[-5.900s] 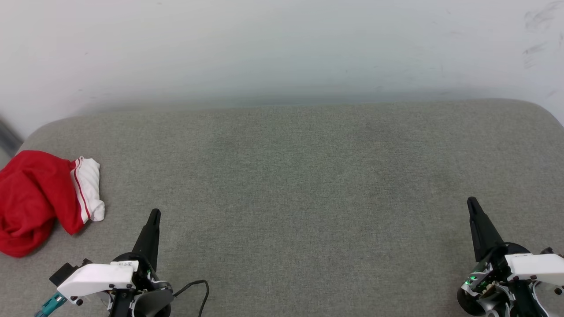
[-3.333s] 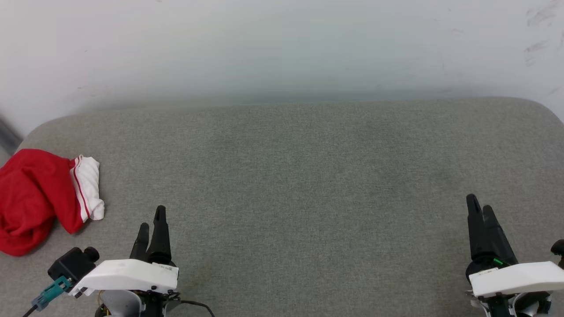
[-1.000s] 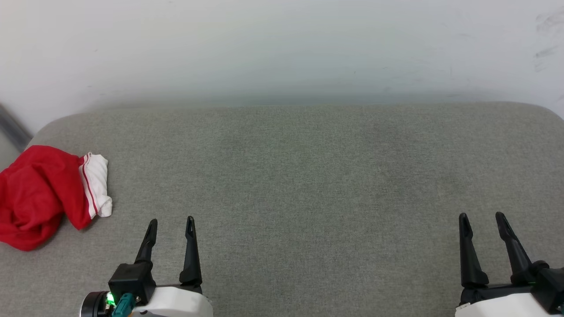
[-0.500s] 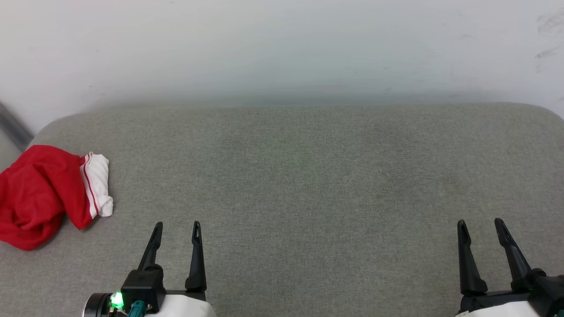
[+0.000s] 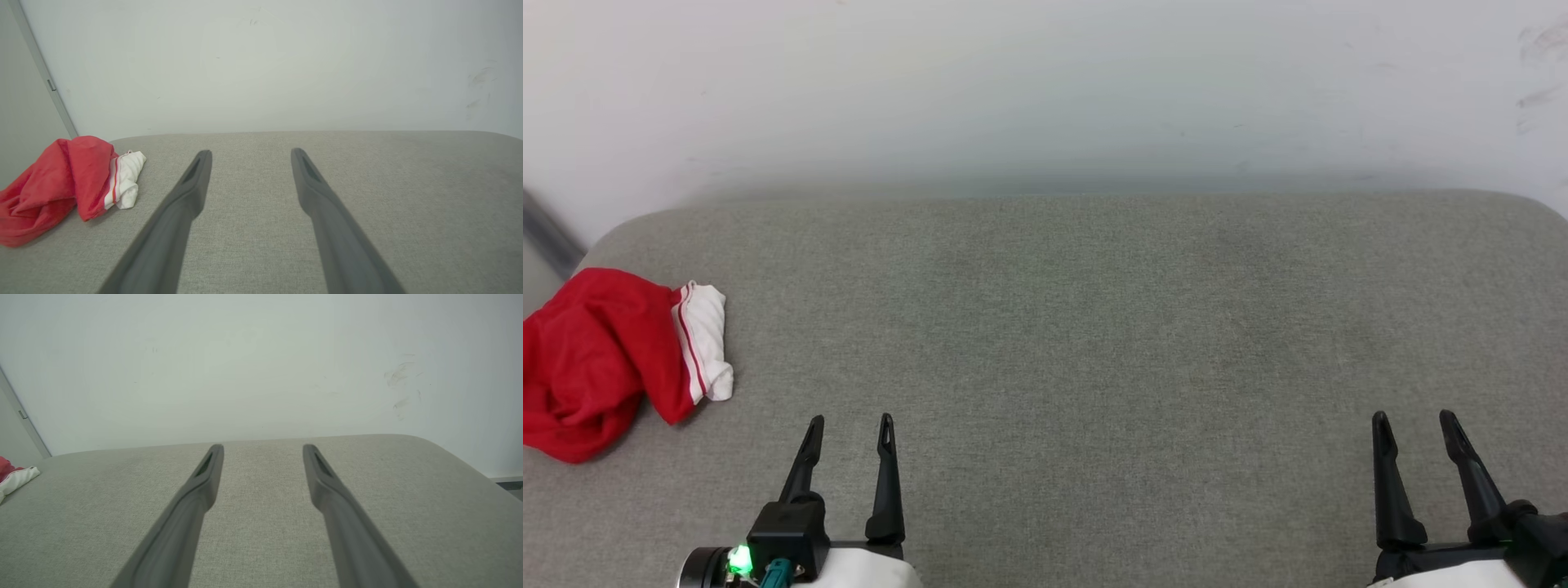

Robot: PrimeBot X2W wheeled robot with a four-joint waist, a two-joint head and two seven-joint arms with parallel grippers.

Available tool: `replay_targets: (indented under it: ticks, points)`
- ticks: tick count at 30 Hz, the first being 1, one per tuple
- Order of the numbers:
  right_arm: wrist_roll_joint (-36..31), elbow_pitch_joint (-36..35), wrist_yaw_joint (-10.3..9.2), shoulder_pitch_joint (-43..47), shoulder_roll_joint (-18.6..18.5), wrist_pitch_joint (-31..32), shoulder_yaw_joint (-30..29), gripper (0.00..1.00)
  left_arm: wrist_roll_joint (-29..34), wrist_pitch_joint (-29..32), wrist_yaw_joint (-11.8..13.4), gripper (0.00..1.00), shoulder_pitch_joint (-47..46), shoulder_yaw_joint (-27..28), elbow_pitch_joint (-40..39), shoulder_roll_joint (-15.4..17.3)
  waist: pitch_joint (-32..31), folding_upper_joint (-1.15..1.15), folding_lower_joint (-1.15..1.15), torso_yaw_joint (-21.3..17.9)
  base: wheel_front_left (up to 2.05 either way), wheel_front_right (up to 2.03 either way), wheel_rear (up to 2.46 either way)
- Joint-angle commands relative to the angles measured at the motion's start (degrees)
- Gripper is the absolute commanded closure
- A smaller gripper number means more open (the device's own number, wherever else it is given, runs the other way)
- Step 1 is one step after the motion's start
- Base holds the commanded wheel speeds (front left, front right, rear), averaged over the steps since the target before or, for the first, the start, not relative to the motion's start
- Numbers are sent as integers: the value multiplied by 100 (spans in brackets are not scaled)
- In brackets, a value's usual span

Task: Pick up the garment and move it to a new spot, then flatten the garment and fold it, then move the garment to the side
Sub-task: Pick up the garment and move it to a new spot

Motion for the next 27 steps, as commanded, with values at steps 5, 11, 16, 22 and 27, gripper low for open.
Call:
replay_targets:
  ticks: [5,11,16,22,27]
  points:
    - [2,-12,0,45,-7,-18,10,0,-33,-18,30,0,-25,5,31,12,22,0,0,81,0,0,0]
    - [-144,-67,0,51,-6,-16,52,0,-79,-17,71,0,-100,46,86,14,45,0,0,360,0,0,0]
    - [-233,-114,0,62,-6,-16,72,0,-119,-17,145,0,-149,81,72,11,70,0,0,733,0,0,0]
    - [-334,-175,0,-6,-6,-16,100,0,-157,-17,181,0,-217,95,80,12,148,0,0,1282,0,0,0]
    - [-433,-208,0,-45,-6,-16,108,0,-245,-17,234,0,-234,124,94,12,181,0,0,1751,0,0,0]
